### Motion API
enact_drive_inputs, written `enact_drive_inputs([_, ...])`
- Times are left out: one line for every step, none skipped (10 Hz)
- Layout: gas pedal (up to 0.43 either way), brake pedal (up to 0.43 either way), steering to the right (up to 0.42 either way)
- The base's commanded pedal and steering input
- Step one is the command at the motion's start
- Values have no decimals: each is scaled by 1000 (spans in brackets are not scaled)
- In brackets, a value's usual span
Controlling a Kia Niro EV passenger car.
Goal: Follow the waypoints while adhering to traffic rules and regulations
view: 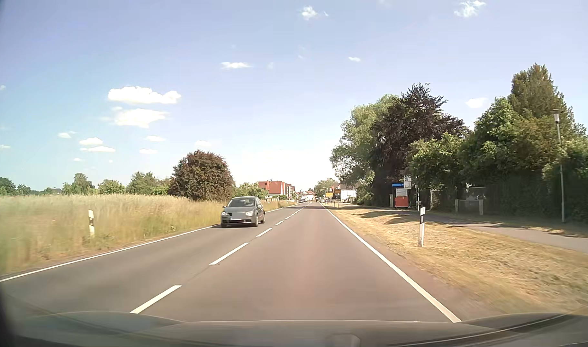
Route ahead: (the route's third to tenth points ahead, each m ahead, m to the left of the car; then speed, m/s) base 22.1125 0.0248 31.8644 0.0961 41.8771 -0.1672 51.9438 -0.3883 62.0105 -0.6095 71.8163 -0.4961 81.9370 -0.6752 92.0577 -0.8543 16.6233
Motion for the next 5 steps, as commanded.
enact_drive_inputs([0, 30, 2])
enact_drive_inputs([0, 30, 2])
enact_drive_inputs([0, 30, 1])
enact_drive_inputs([0, 30, 1])
enact_drive_inputs([0, 30, 1])
